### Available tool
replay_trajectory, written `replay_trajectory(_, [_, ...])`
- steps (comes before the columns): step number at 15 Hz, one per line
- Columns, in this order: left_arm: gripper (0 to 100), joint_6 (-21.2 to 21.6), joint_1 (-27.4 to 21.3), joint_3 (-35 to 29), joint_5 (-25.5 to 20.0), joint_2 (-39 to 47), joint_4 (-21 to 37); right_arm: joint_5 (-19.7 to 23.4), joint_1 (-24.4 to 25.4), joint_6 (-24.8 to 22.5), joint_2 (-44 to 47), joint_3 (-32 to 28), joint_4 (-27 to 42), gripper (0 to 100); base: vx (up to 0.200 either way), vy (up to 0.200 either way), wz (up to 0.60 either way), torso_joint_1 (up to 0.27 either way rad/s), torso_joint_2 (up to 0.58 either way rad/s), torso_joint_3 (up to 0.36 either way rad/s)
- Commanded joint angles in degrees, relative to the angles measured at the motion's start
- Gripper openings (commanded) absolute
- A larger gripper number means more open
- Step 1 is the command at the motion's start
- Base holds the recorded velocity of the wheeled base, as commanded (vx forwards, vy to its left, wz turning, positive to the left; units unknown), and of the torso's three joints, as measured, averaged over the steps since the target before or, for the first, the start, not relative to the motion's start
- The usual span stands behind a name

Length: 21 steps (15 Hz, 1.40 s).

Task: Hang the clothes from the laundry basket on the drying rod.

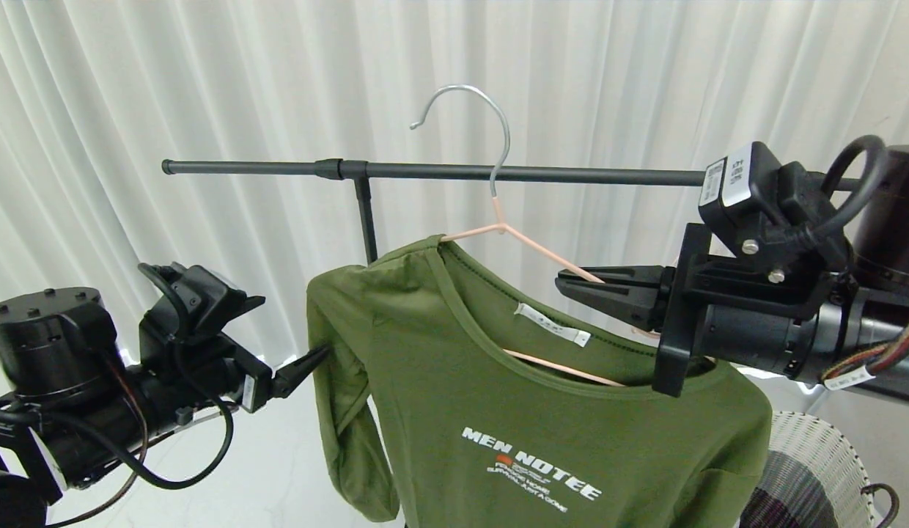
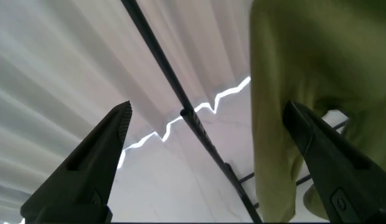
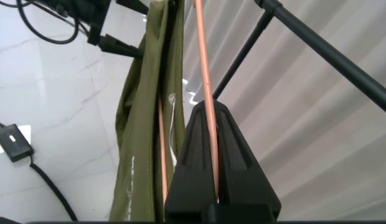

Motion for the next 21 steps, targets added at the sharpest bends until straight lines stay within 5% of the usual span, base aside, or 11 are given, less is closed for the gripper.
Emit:
replay_trajectory(1, [100, 0.01, -0.09, -0.3, -0.01, 0.2, -0.02, 0.08, 0.18, -0.03, -0.06, 0.13, -0.12, 0, 0.0, 0.0, 0.0, 0.0, 0.0, 0.0])
replay_trajectory(2, [0, 0.01, -0.09, -0.3, -0.01, 0.2, -0.02, 0.08, 0.18, -0.03, -0.06, 0.13, -0.12, 0, 0.0, 0.0, 0.0, 0.0, 0.0, 0.0])
replay_trajectory(9, [0, 0.01, 0.61, -0.3, 0.51, 0.56, -0.02, -0.27, -0.44, -0.03, -1.55, 0.13, -0.12, 0, 0.0, 0.0, 0.0, 0.0, 0.0, 0.0])
replay_trajectory(13, [0, 0.1, 6.94, 2.07, 0.78, 0.47, -0.02, -0.27, -2.19, 0.05, -3.49, 0.22, 0.05, 0, 0.0, 0.0, 0.0, 0.0, 0.0, 0.0])
replay_trajectory(19, [0, 0.18, 7.73, 3.13, 0.69, 0.12, -2.22, -0.27, -2.37, 0.05, -3.58, 0.13, 0.14, 0, 0.0, 0.0, 0.0, 0.0, 0.0, 0.0])
replay_trajectory(20, [100, 0.18, 7.56, 3.48, 0.6, 0.03, -2.22, -0.27, -2.37, 0.05, -3.58, 0.13, 0.14, 0, 0.0, 0.0, 0.0, 0.0, 0.0, 0.0])
replay_trajectory(21, [100, 0.01, 7.47, 3.57, 0.51, 0.03, -2.31, -0.36, -2.37, 0.05, -3.49, 0.13, 0.14, 0, 0.0, 0.0, 0.0, 0.0, 0.0, 0.0])
